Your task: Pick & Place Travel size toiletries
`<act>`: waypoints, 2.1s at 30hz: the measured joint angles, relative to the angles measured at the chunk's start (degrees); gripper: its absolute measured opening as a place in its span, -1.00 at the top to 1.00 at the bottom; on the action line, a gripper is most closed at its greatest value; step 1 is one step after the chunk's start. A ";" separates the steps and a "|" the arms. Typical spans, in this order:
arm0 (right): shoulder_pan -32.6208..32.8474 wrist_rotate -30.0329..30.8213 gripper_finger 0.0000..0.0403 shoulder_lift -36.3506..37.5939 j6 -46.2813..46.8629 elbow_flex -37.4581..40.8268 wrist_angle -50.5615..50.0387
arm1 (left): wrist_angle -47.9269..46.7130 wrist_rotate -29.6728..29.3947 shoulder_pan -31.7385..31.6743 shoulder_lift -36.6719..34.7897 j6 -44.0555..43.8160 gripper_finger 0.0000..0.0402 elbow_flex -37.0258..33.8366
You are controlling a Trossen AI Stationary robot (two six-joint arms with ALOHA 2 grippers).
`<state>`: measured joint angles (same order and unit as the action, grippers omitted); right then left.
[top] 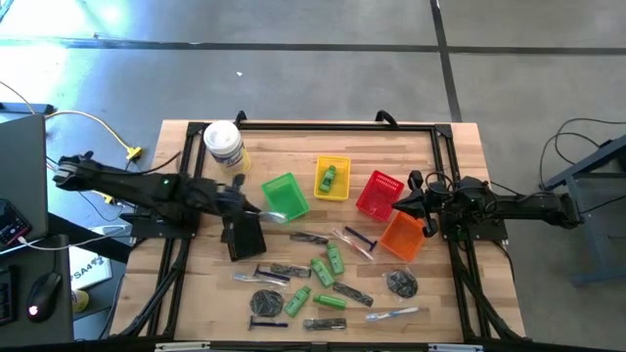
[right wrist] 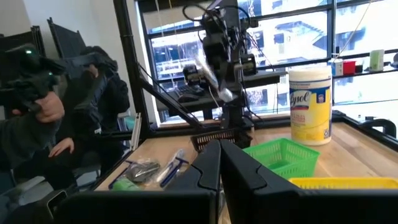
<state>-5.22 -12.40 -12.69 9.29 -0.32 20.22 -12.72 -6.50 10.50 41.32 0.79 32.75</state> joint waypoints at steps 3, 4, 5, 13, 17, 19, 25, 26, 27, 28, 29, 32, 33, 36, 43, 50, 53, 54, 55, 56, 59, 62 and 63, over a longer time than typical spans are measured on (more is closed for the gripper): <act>0.01 0.00 0.98 0.00 -0.28 0.00 0.08 | 6.73 0.11 0.00 -7.68 -0.78 0.94 -7.06; 0.00 0.02 0.98 0.00 -0.33 0.00 -0.14 | 8.89 0.11 0.00 -9.70 -1.13 0.93 -8.86; 0.01 0.02 0.98 0.00 -0.39 0.00 -0.25 | 10.80 0.11 0.00 -11.83 -1.34 0.93 -10.51; -0.01 0.24 0.98 0.00 -0.53 0.00 -0.32 | 13.22 -1.48 0.00 -21.37 -2.78 0.93 -19.35; -0.01 0.26 0.98 0.00 -1.14 0.00 -0.34 | 13.12 -2.54 0.00 -23.00 -2.72 0.93 -22.31; -0.01 0.26 0.99 0.00 -1.66 0.00 -0.34 | 13.30 -2.89 0.00 -23.70 -2.64 0.93 -23.52; -0.01 0.26 0.99 0.00 -2.04 0.00 -0.34 | 13.39 -3.56 0.00 -24.39 -1.94 0.93 -24.72; -0.01 0.26 0.99 0.00 -2.04 0.00 -0.34 | 13.39 -3.57 0.00 -24.39 -1.50 0.93 -24.72; -0.01 0.26 0.99 0.00 -2.04 0.00 -0.34 | 13.41 -3.60 0.00 -24.39 -1.22 0.93 -24.72; -0.01 0.35 0.99 0.00 -2.04 0.00 -0.34 | 13.41 -3.58 0.00 -24.39 -1.19 0.93 -24.72; -0.01 0.50 0.99 0.00 -2.04 0.00 -0.34 | 13.41 -3.60 0.00 -24.39 -1.09 0.93 -24.72; -0.01 0.63 0.99 0.00 -2.06 0.00 -0.34 | 13.53 -3.67 0.00 -24.39 -1.24 0.93 -24.72; -0.01 0.59 0.99 0.00 -2.04 0.00 -0.34 | 13.56 -3.82 0.00 -24.39 -1.45 0.93 -24.72; -0.01 0.50 0.99 0.00 -2.04 0.00 -0.34 | 13.31 -6.95 0.00 -24.04 -4.00 0.93 -23.47; -0.01 1.55 0.99 0.00 -2.04 0.00 -0.28 | 8.93 -9.10 -0.02 -17.86 1.15 0.93 -11.39; -0.01 3.40 0.99 0.00 -2.04 0.00 0.24 | 2.18 -13.68 -0.07 -5.80 8.95 0.93 2.30; -0.01 3.37 0.99 0.00 -2.04 0.00 1.22 | 2.08 -13.36 -1.38 -0.46 11.60 0.93 5.53; -0.01 3.36 0.99 0.00 -2.04 0.00 1.61 | 2.42 -12.74 -2.46 1.37 12.63 0.93 6.23; -0.01 3.34 0.99 0.00 -2.04 0.00 1.93 | 2.90 -11.19 -3.90 3.09 13.67 0.93 6.58; -0.01 3.34 0.99 0.00 -2.02 0.00 2.11 | 3.01 -9.01 -5.60 4.58 14.79 0.93 6.60; -0.01 3.30 0.99 0.00 -1.74 0.00 2.48 | 6.05 1.36 -12.08 9.18 16.64 0.93 6.53; -0.01 3.29 0.99 0.00 -1.68 0.00 2.54 | 8.90 10.60 -18.33 13.85 15.72 0.93 6.56; -0.01 3.28 0.99 0.00 -1.64 0.00 2.59 | 10.11 12.97 -20.10 15.59 15.41 0.93 6.56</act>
<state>-5.23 -9.13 -12.69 7.65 -0.32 22.80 -2.62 6.47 -9.60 56.91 16.21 39.31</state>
